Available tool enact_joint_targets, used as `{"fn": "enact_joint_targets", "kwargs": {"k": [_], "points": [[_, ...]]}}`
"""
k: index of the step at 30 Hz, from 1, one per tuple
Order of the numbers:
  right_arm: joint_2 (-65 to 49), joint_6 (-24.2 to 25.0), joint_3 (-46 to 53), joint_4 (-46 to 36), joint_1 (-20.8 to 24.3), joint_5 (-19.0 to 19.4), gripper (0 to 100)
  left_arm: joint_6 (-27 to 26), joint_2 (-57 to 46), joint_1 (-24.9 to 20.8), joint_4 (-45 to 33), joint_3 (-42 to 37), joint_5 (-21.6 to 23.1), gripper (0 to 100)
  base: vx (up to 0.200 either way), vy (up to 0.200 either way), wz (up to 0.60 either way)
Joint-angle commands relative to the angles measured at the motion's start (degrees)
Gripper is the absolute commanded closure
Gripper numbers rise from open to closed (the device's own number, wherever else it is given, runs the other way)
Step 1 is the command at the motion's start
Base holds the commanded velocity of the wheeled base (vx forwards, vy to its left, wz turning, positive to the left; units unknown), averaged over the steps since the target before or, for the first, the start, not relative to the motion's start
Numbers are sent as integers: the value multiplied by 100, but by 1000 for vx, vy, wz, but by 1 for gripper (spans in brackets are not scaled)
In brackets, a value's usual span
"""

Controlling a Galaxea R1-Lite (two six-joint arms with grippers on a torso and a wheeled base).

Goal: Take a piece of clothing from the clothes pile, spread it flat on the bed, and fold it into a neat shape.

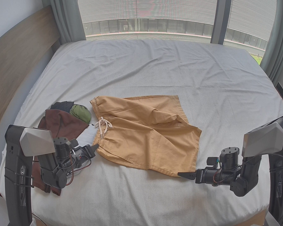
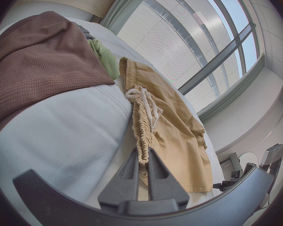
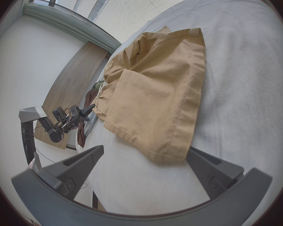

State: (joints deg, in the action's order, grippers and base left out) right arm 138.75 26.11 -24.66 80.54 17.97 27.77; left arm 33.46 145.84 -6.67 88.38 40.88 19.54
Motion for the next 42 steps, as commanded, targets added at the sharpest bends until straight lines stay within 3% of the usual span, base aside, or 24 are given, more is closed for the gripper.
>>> {"fn": "enact_joint_targets", "kwargs": {"k": [1, 12, 17, 42], "points": [[-182, -1, 374, 190, -127, 62, 0, 2, -3, -1, 4, 8, -3, 100, 0, 0, 0], [-120, 122, 612, 612, -153, 202, 0, 2, 6, -19, 4, -1, -3, 100, 0, 0, 0], [-94, 87, 682, 550, -320, 194, 0, 2, 6, -19, 4, 8, -3, 100, 0, 0, 0], [363, 105, -65, 181, -74, -88, 0, -6, -11, -45, 12, 8, -117, 100, 0, 0, 0]]}}
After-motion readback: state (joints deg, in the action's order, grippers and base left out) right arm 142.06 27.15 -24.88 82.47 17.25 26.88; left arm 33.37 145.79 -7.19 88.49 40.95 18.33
